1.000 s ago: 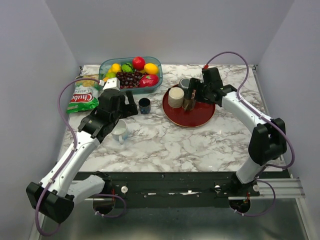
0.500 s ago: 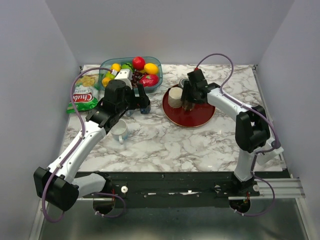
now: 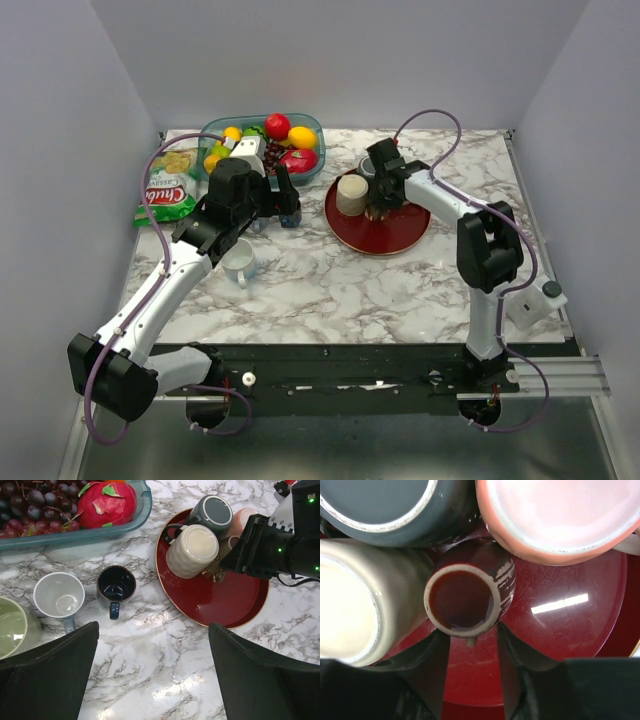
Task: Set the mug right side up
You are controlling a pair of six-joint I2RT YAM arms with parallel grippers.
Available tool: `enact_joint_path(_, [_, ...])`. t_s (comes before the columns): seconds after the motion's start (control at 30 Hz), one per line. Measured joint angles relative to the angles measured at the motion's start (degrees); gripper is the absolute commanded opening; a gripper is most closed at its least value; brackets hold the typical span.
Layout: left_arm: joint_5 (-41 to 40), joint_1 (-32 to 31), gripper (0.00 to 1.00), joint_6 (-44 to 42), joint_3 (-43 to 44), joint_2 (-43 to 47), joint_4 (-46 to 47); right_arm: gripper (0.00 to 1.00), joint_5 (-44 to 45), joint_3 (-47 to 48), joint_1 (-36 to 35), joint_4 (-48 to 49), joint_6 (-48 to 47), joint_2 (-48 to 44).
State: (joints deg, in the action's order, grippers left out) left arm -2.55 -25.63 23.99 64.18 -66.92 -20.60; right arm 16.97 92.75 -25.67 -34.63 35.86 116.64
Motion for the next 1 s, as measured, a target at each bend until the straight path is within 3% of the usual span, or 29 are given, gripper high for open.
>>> enact_joint_path(0.3, [0.00,0.00,0.99,0.00,-0.26,0.00,0.04,0.23,0.07,0.00,-0.20,-0.61,-0.55,1.16])
enact_joint_path(0.43, [-0.02,0.00,0.99,0.00,-0.35,0.00,0.07,0.01,0.13,-0.02,-0.22,-0.66,-1.03,1.18])
enact_joint_path(0.77, [0.00,0.00,0.99,0.00,-0.98,0.00,0.26,0.01,0.09,-1.51,-0.22,0.55,-2.47,0.22])
enact_joint_path(1.0, [1.31,0.00,0.99,0.20,-0.98,0.00,1.27,0.00,-1.97,-7.80,-0.20,0.02,-2.95,-8.96])
